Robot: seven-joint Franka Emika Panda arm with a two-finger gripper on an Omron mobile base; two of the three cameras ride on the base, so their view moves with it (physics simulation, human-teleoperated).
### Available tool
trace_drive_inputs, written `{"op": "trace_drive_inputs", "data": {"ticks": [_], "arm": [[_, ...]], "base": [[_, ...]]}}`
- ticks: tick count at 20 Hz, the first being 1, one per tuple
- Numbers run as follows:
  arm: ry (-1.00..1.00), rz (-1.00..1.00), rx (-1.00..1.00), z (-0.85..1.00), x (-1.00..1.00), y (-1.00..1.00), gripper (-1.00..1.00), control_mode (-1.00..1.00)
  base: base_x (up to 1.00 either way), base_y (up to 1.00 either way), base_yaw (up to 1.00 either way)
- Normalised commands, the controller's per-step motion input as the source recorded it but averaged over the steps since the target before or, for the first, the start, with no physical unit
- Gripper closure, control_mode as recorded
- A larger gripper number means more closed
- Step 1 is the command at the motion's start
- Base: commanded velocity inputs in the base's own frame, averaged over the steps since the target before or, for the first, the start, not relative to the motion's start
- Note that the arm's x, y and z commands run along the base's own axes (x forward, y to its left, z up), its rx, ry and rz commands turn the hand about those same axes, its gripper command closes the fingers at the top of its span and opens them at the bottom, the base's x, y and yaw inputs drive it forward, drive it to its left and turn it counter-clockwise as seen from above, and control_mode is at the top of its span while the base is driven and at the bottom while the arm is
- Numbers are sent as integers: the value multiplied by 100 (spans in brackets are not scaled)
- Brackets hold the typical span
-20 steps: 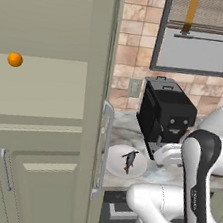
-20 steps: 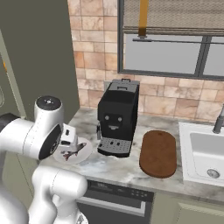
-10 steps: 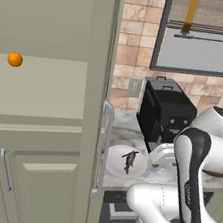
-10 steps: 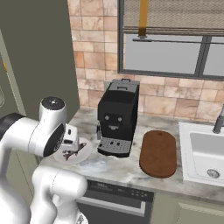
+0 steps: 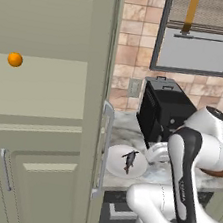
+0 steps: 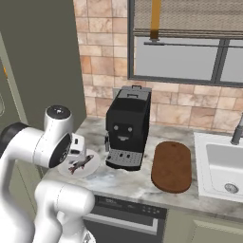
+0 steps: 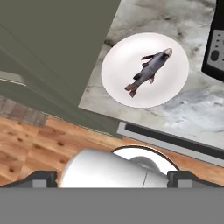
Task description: Pick the fish from the plate and place it on the cutting board. Then pick the condiment bottle from the cabinet and place it next to the cutting board.
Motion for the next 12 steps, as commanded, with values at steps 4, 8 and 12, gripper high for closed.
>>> {"op": "trace_drive_inputs", "data": {"ticks": [4,8,12], "arm": [[-20,-6,0,-40,-2,0,-100,-100],[-20,-8,0,-44,-7,0,-100,-100],[-18,-9,0,-52,-14,8,-100,-100]], "base": [[0,0,0],[0,0,0],[0,0,0]]}}
